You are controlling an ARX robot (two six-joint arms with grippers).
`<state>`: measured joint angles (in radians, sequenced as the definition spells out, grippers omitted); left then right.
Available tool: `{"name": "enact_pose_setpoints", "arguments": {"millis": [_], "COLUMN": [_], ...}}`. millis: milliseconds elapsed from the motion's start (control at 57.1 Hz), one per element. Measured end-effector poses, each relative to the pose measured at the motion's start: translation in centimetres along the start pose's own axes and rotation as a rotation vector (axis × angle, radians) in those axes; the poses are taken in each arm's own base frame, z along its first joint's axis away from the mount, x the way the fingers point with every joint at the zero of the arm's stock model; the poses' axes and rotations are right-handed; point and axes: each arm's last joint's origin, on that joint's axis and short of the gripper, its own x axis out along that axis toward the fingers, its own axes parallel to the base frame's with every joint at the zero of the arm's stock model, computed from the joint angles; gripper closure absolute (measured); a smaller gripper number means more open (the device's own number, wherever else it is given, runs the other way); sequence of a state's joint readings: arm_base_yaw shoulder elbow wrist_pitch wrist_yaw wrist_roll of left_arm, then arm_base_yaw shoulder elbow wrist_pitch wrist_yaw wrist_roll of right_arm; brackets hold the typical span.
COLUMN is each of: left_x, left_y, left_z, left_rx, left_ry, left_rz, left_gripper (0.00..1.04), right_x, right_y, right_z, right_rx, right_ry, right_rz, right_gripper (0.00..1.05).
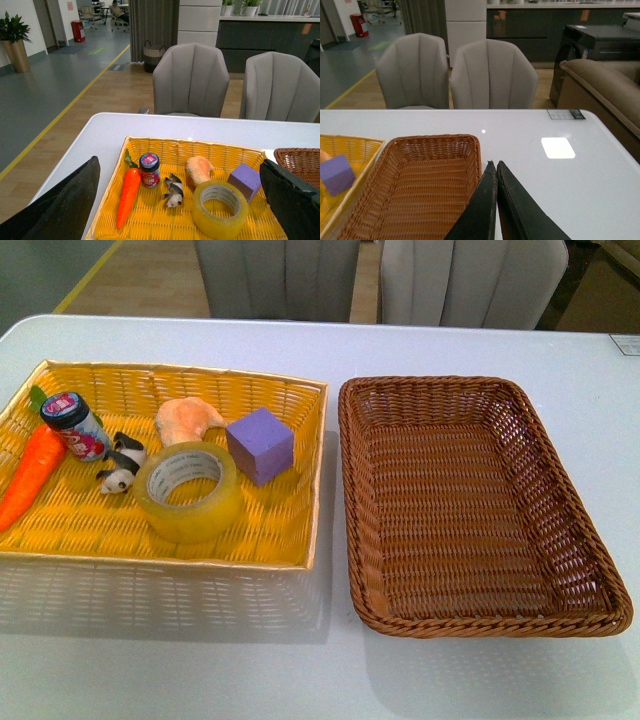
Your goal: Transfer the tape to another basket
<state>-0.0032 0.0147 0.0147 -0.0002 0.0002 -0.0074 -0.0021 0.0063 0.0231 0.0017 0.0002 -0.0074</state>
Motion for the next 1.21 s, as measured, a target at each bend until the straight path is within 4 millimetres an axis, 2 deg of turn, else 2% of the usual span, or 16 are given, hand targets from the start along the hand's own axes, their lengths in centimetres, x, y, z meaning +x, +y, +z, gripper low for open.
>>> {"name": "enact_pose_setpoints", "arguments": {"millis": [210, 438, 473, 525, 560, 648, 683, 718, 788, 963, 1050, 1208], "left_x": [0.0, 0.0, 0.0, 0.0, 0.1, 0.6, 1.4, 3.2, 6.3, 12.2, 15.7, 20.1], "left_y": [0.0, 0.0, 0.0, 0.0, 0.0, 0.1, 0.2, 0.4, 0.6, 0.6, 0.3, -0.8], "left_z": [0.0, 0.0, 0.0, 0.0, -0.1, 0.6, 0.7, 0.9, 0.6, -1.4, -3.3, -7.3], "left_rx": [0.000, 0.000, 0.000, 0.000, -0.018, -0.183, -0.242, -0.263, -0.250, -0.189, -0.171, -0.145], "left_ry": [0.000, 0.000, 0.000, 0.000, 0.060, 0.508, 0.648, 0.725, 0.752, 0.736, 0.751, 0.834], "left_rz": [0.000, 0.000, 0.000, 0.000, -0.034, -0.193, -0.211, -0.203, -0.180, -0.115, -0.095, -0.073], "left_gripper": [0.09, 0.09, 0.09, 0.09, 0.09, 0.09, 0.09, 0.09, 0.09, 0.09, 0.09, 0.09], "right_x": [0.0, 0.0, 0.0, 0.0, 0.0, 0.0, 0.0, 0.0, 0.0, 0.0, 0.0, 0.0], "right_y": [0.0, 0.0, 0.0, 0.0, 0.0, 0.0, 0.0, 0.0, 0.0, 0.0, 0.0, 0.0], "right_z": [0.0, 0.0, 0.0, 0.0, 0.0, 0.0, 0.0, 0.0, 0.0, 0.0, 0.0, 0.0], "right_rx": [0.000, 0.000, 0.001, 0.001, 0.001, 0.001, 0.002, 0.002, 0.002, 0.003, 0.003, 0.003], "right_ry": [0.000, 0.000, 0.000, 0.000, 0.000, 0.000, 0.000, 0.000, -0.001, 0.000, 0.000, -0.001], "right_rz": [0.000, 0.000, 0.000, 0.000, 0.000, 0.003, 0.003, 0.003, 0.000, 0.000, 0.000, 0.000], "right_gripper": [0.51, 0.11, 0.08, 0.09, 0.09, 0.09, 0.09, 0.09, 0.09, 0.09, 0.09, 0.09]}}
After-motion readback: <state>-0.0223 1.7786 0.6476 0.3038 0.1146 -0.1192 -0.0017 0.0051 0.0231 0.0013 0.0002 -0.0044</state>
